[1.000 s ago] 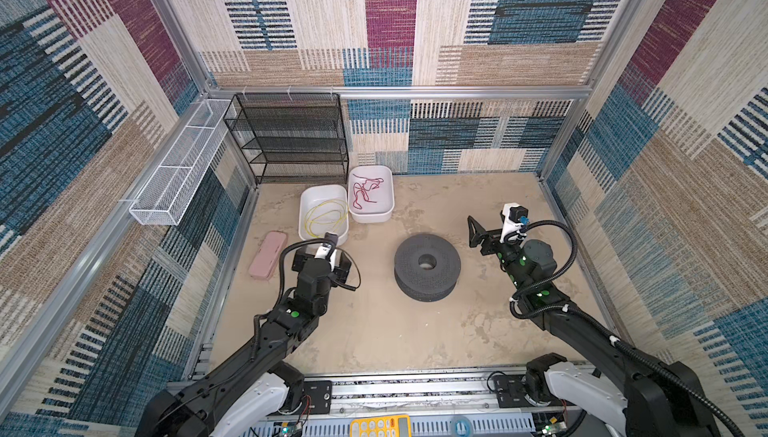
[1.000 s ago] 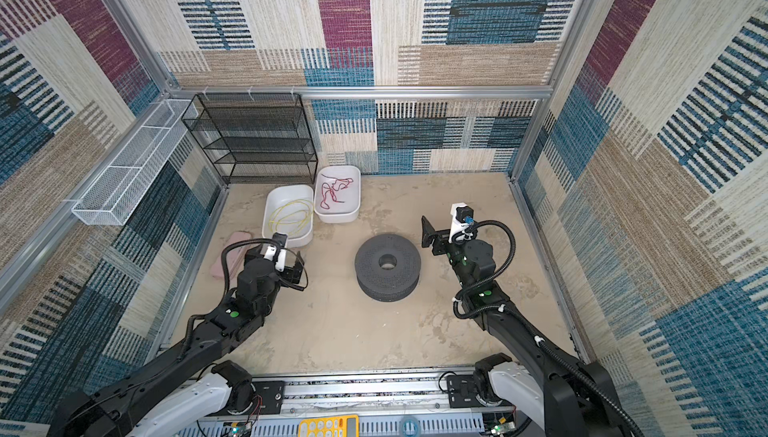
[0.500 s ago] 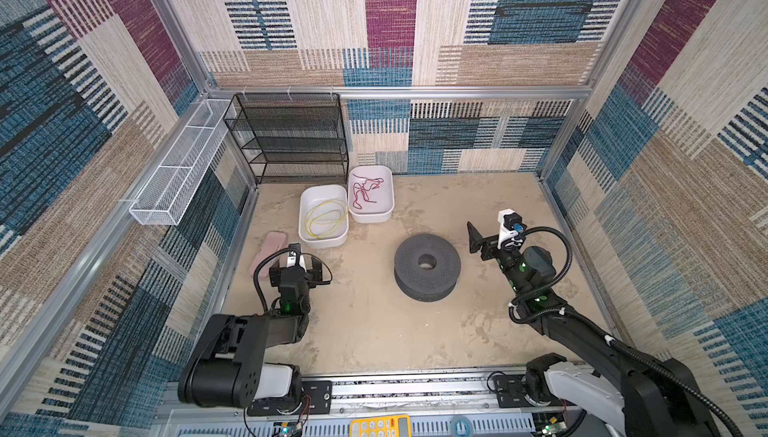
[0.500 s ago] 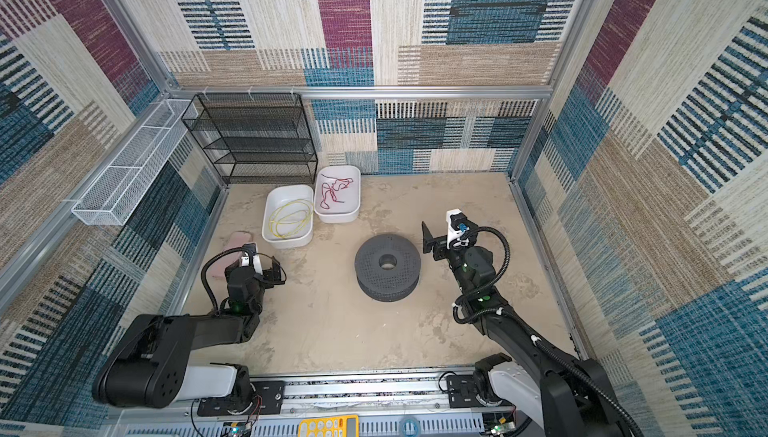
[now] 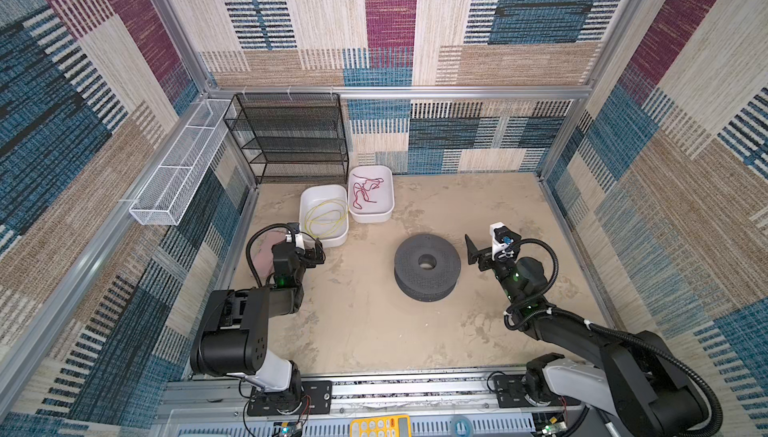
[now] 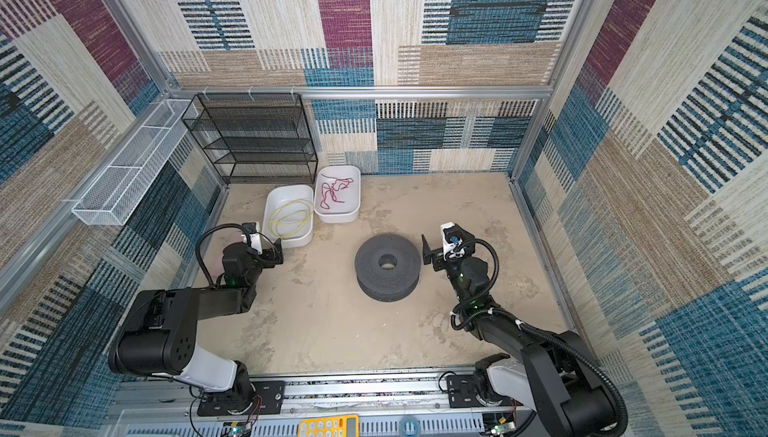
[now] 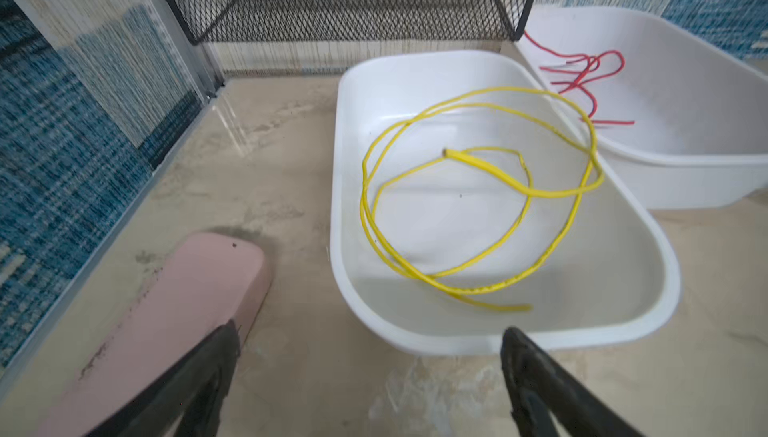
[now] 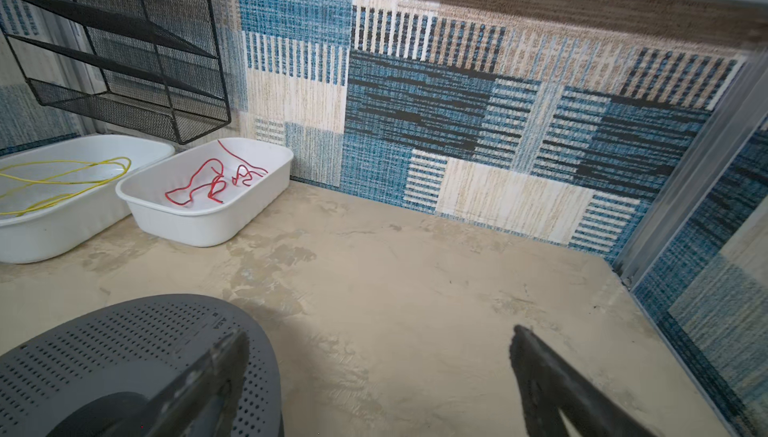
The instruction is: Wrap the cables
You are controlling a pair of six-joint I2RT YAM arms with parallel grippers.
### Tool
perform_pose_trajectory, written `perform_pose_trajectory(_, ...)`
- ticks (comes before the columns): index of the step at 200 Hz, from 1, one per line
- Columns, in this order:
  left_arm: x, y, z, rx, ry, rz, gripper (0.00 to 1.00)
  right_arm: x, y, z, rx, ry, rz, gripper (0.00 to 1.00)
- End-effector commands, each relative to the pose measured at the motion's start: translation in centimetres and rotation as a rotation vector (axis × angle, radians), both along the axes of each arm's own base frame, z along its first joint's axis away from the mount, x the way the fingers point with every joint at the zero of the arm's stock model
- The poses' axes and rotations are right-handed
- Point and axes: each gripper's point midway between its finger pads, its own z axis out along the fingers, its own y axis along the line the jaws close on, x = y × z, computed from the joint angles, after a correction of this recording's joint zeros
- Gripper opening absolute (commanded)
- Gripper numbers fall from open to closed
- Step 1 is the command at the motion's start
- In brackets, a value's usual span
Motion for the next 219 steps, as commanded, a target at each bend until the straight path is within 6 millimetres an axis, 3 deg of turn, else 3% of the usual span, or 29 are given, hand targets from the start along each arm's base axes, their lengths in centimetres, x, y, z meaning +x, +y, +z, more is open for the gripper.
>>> perform_pose_trajectory(1, -0.2, -1.0, -0.5, -0.026, 0.027, -0.055, 1.00, -0.1, -1.7, 1.7, -0.015, -0.088, -0.078, 0.99)
perform_pose_trajectory(45, -0.2, -1.2, -0.5, -0.024, 0.020, -0.062, 1.00, -1.7, -3.8, 0.3, 0.076, -0.099, -0.093, 0.99)
perform_pose_trajectory(70, -0.2, -1.1, -0.5, -0.022, 0.016, -0.062, 1.00, -1.7, -3.7, -1.1, -0.002, -0.096, -0.066, 0.99)
perform_pose_trajectory(104, -0.2, -1.1, -0.4, -0.022, 0.016, -0.061, 1.00, -2.6, -6.5, -3.7, 0.078, -0.110, -0.142, 0.99)
perform_pose_trajectory(118, -0.2, -1.1, -0.4, -0.022, 0.017, -0.061, 1.00, -2.8, -6.7, -2.5, 0.087, -0.167, -0.152, 0.99)
perform_pose_trajectory(133, -0.2, -1.1, -0.4, -0.022, 0.016, -0.061, 1.00, -0.2, -6.5, -4.5, 0.083, -0.035, -0.136, 0.99)
perform_pose_trajectory(148, -0.2, -1.1, -0.4, -0.021, 0.017, -0.061, 1.00, 2.6, -9.5, -5.7, 0.167, 0.061, -0.261, 0.99)
perform_pose_trajectory(219, -0.2, -1.1, -0.4, -0.022, 0.016, -0.061, 1.00, 2.4, -9.6, -5.7, 0.185, 0.064, -0.219, 0.99)
